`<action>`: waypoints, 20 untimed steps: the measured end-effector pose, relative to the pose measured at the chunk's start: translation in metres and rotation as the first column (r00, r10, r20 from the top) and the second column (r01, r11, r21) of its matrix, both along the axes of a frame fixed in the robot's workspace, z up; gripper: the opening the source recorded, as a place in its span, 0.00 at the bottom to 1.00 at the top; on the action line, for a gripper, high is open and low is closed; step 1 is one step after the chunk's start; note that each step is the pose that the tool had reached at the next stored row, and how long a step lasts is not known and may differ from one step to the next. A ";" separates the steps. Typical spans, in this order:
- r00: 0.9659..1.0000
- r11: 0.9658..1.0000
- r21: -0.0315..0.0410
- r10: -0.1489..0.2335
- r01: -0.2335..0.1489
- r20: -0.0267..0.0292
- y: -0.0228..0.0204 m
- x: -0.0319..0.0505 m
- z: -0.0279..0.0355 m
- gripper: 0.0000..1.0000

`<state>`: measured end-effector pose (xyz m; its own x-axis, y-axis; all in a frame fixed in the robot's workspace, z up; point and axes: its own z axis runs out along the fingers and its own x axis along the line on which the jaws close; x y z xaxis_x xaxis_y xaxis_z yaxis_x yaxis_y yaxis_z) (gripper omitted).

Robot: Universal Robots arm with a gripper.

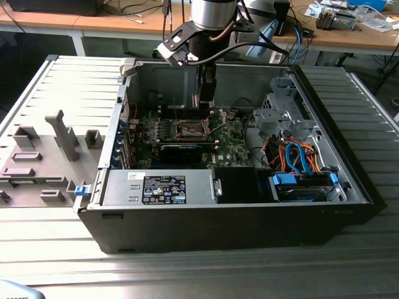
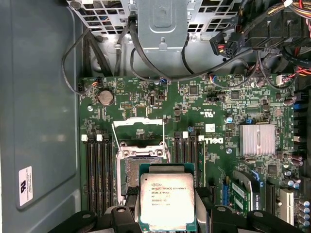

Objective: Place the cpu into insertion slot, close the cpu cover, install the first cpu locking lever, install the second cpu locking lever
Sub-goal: 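Place the cpu into insertion slot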

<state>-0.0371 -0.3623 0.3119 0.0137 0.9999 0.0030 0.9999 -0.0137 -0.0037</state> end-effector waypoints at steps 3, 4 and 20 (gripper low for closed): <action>1.000 1.000 0.000 -0.004 0.004 0.000 0.0000 0.0000 -0.0001 0.54; 1.000 1.000 0.000 -0.005 0.005 0.000 0.0000 0.0000 -0.0002 0.54; 1.000 1.000 0.000 -0.023 0.023 0.000 0.0000 0.0000 -0.0009 0.54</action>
